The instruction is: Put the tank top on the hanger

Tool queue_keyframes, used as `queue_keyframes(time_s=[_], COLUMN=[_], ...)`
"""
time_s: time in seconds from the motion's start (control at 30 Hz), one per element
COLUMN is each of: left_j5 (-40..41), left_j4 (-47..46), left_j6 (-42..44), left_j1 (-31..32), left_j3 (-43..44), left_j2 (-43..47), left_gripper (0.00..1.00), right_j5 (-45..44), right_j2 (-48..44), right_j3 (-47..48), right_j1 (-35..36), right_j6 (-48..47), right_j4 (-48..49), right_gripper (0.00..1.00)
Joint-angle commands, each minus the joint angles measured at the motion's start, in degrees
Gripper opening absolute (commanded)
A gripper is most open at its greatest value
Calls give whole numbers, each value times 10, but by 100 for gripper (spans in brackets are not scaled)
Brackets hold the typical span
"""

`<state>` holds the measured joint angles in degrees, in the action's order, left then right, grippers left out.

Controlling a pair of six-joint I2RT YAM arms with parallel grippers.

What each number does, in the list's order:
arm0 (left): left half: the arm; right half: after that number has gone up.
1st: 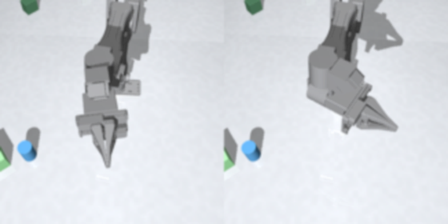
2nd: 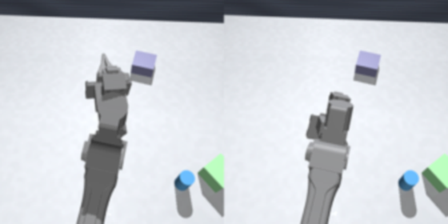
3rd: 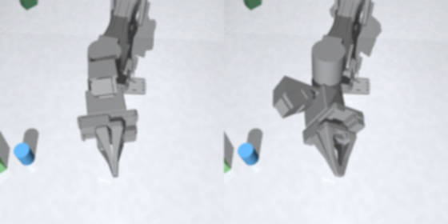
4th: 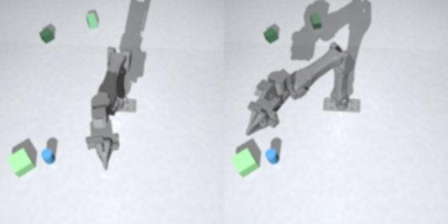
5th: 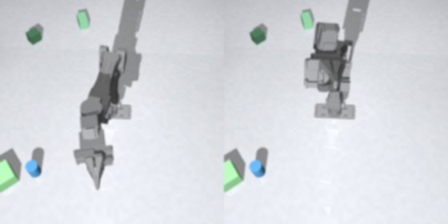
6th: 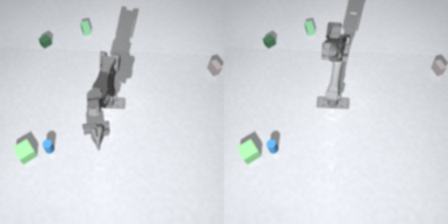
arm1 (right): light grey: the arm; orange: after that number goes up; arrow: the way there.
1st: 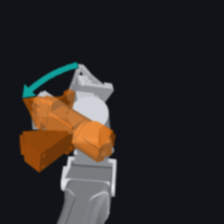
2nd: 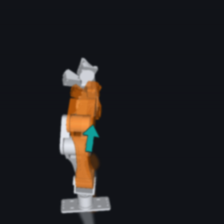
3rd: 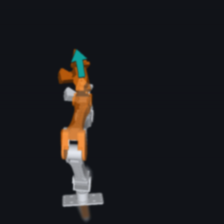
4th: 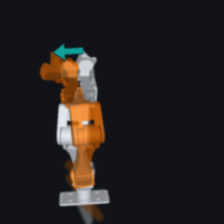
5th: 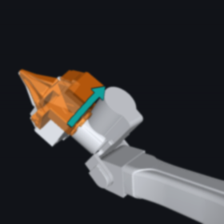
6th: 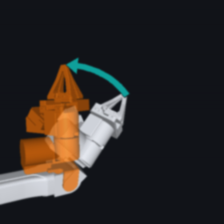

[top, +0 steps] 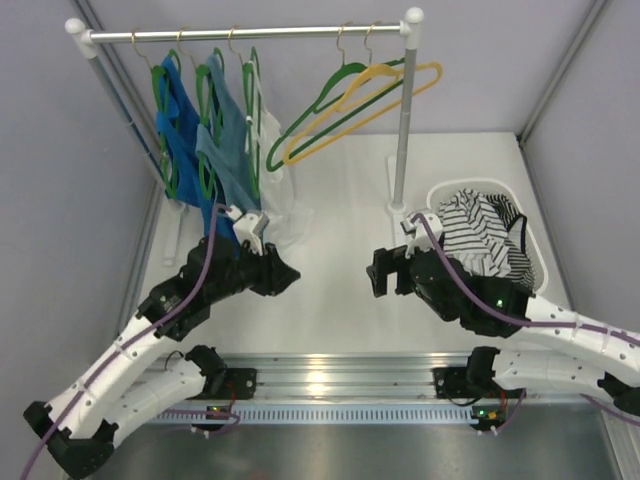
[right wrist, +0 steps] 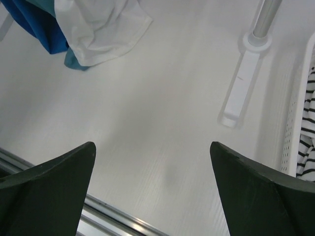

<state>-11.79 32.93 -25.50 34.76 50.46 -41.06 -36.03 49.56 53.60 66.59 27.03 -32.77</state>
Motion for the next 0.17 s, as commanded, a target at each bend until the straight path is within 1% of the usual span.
queue_keyframes(time_s=[0.0,0.1,0.13], left_j5=[85,112,113], left_j4=[-99,-134,-143], left_j6=[-34,-49,-53], left_j1=[90,124,126], left_j3=[-39,-69,-83], left_j2=[2,-2,-3], left_gripper=[41,41,41], right_j5=[-11,-12,-13], right_j2=[-8,-5,-5], right_j3=[-14,-22,-24], right_j1=[-5,-6,-5], right_j6=[36,45,49], right_j4=[8,5,6], right_gripper=[100,99,99])
